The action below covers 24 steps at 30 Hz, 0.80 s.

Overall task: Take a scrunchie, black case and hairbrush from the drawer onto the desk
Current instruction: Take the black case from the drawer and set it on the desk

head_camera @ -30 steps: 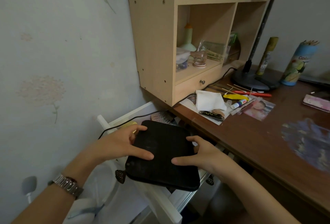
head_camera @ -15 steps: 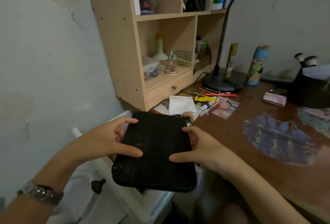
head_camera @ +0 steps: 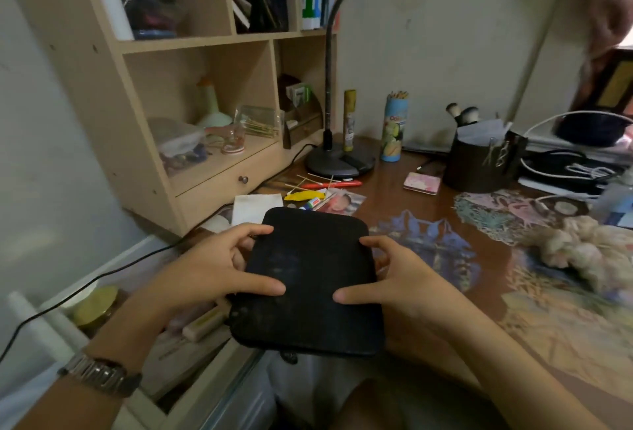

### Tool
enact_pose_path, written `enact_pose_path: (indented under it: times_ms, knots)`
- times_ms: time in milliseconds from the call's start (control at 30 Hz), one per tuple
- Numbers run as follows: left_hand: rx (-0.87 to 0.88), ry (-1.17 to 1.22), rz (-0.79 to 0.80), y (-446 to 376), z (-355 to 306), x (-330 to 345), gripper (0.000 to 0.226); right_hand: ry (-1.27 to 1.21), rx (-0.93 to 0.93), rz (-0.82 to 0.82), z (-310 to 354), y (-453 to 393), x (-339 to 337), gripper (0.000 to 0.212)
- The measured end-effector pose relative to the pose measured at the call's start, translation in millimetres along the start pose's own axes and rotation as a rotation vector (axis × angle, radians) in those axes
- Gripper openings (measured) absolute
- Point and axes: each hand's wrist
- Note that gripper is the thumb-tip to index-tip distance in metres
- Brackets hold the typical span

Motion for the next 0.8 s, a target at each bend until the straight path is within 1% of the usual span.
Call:
enact_pose_path:
  times_ms: [133,233,367,467,633,800]
  knots:
    - [0.035,-0.03,0.041,-26,-23,24,0.103,0.023,0.043,-0.086,-16,7,-28,0.097]
    - [0.072,-0.073,0.071,-46,-40,44,0.092,0.06,0.083,-0.164,-28,13,-48,0.097]
    - [0.09,-0.143,0.099,-73,-58,72,0.084,0.129,0.123,-0.241,-44,21,-72,0.099]
    - [0.112,-0.147,0.121,-91,-70,93,0.086,0.169,0.165,-0.3,-54,26,-89,0.1]
    - [0.131,-0.18,0.203,-118,-81,123,0.085,0.222,0.237,-0.372,-67,34,-110,0.099]
    - [0.154,-0.192,0.267,-138,-85,150,0.089,0.292,0.301,-0.404,-79,42,-125,0.098]
Point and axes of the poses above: each hand's wrist, its own y-axis away from the middle knuckle, its own x-axis out of the palm, z = x × y
